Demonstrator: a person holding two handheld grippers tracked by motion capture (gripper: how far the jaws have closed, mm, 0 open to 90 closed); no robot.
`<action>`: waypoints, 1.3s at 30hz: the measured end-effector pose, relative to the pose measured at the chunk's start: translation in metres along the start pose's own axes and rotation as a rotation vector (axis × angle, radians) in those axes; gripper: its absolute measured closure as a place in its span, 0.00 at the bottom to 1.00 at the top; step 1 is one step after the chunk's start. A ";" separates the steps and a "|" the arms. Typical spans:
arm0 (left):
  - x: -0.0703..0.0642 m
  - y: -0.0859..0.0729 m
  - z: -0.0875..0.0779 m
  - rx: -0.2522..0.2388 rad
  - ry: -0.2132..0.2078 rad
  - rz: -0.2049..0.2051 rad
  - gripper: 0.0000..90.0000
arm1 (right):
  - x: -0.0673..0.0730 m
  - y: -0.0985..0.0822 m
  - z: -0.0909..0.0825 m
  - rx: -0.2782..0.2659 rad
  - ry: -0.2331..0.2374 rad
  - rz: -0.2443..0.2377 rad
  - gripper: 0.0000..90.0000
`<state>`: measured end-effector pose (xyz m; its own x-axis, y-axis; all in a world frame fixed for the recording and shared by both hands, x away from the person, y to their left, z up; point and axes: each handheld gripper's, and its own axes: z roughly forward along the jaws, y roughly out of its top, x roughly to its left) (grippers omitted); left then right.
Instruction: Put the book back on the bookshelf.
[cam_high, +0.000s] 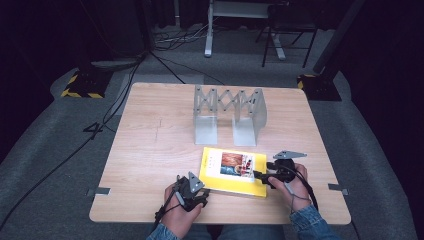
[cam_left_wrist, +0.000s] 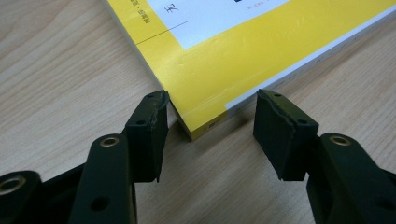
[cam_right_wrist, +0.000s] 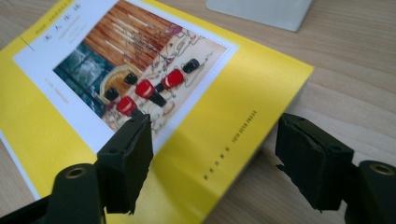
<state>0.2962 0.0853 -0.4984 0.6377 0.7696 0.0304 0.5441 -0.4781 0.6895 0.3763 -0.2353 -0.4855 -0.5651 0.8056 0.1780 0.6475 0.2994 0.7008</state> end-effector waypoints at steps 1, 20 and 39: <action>0.000 0.000 0.000 0.000 0.000 0.000 0.52 | 0.000 0.000 0.000 0.000 0.000 0.000 0.29; 0.000 0.001 0.000 0.009 -0.003 -0.011 0.52 | 0.010 0.017 -0.030 -0.099 0.018 -0.054 0.60; -0.002 -0.001 0.000 -0.007 0.008 -0.011 0.52 | 0.000 -0.008 -0.033 0.023 0.217 0.058 0.84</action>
<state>0.2945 0.0843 -0.4993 0.6273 0.7783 0.0285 0.5472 -0.4665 0.6950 0.3547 -0.2545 -0.4685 -0.6219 0.6934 0.3639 0.6923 0.2697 0.6693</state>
